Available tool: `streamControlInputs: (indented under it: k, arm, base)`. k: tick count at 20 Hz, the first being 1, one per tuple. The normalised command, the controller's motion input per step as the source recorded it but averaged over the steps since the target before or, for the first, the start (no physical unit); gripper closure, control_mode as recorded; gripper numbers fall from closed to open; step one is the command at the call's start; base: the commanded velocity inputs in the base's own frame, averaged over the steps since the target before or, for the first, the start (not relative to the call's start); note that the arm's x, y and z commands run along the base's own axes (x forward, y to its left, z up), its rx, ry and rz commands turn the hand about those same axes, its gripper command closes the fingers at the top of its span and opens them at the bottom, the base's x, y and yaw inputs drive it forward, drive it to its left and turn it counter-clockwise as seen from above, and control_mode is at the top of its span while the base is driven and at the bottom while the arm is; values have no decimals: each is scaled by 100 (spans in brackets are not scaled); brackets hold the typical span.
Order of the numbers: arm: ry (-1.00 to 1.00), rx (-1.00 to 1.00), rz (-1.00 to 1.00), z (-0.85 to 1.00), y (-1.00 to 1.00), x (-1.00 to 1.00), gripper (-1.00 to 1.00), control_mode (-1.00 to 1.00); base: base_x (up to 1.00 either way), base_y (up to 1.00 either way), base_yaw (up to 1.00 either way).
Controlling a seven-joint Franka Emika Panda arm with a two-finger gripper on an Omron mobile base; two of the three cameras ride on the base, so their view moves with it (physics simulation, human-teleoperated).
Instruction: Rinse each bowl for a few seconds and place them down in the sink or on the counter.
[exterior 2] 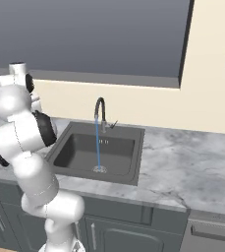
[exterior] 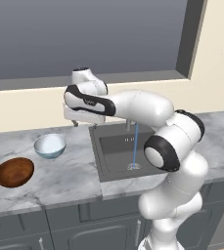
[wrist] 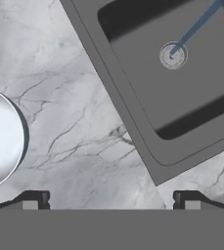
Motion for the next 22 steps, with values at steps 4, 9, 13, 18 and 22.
streamControlInputs:
  k: [4, 9, 13, 18, 22]
  arm:
    - [6, 0, 0, -28, 33, 11, -100, -100]
    - [10, 0, 0, -25, 39, 15, -100, -100]
    - [10, -1, 0, -21, 35, 14, -100, -100]
    - [9, 0, 0, -21, 33, 15, -100, -100]
    - [7, 0, 0, -19, 27, 12, -100, -100]
  base:
    - [0, 0, 0]
    - [0, 0, 0]
    - [0, 0, 0]
    - [0, 0, 0]
    - [0, 0, 0]
